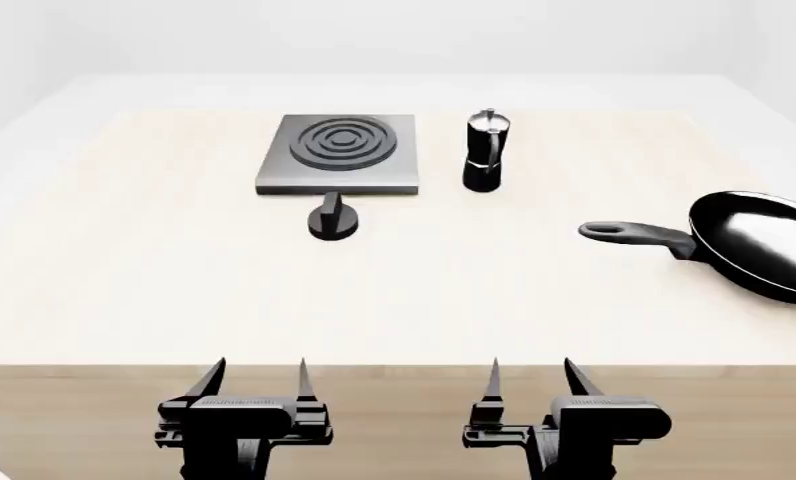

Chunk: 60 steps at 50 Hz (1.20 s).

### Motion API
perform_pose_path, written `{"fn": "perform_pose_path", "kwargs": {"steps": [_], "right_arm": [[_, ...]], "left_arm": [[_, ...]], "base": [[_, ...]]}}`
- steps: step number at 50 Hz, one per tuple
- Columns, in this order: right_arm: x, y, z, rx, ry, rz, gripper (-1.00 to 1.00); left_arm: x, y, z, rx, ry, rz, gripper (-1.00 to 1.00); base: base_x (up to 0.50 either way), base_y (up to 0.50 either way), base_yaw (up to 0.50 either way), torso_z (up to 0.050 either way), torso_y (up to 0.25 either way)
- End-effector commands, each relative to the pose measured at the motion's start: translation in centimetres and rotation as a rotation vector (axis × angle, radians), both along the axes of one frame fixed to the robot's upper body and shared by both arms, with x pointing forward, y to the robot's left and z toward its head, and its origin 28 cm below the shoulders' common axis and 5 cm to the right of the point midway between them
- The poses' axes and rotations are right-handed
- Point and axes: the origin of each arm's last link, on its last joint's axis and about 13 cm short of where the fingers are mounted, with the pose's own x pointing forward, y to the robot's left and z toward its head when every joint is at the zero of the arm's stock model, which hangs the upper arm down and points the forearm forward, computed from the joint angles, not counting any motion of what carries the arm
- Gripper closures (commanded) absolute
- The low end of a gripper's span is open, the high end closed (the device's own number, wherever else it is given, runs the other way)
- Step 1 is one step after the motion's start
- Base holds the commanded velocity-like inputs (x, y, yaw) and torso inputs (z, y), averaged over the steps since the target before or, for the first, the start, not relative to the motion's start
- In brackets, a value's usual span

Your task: Put the frying pan on the stove.

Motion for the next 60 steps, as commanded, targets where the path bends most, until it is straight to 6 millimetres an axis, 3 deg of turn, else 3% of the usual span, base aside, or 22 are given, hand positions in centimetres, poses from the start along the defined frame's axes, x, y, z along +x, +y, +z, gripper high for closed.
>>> {"fn": "perform_pose_path", "kwargs": {"steps": [1,10,17,36,60], "right_arm": [[0.0,-0.1,0.5,0.005,0.003,0.001,-1.00],[-0.4,-0.3,3.1,0.001,-0.032,0.009,-1.00],[-0.7,-0.2,4.4,0.003,-0.061,0.018,-1.00],[-1.0,-0.1,6.2,0.004,-0.094,0.028,-1.00],[-0.8,-0.2,6.5,0.021,-0.086,0.025,-1.00]], "left_arm": [[-0.1,-0.3,0.4,0.038,0.007,-0.012,-1.00],[-0.4,-0.5,4.9,0.048,-0.086,-0.038,-1.00],[-0.6,-0.7,5.8,0.052,-0.101,-0.045,-1.00],[-1.3,-0.7,7.3,0.048,-0.146,-0.051,-1.00],[-1.6,-0.7,7.7,0.048,-0.154,-0.051,-1.00]], "base": [[0.00,0.00,0.00,0.000,0.000],[0.00,0.00,0.00,0.000,0.000],[0.05,0.00,0.00,0.000,0.000],[0.22,0.00,0.00,0.000,0.000],[0.23,0.00,0.00,0.000,0.000]]}}
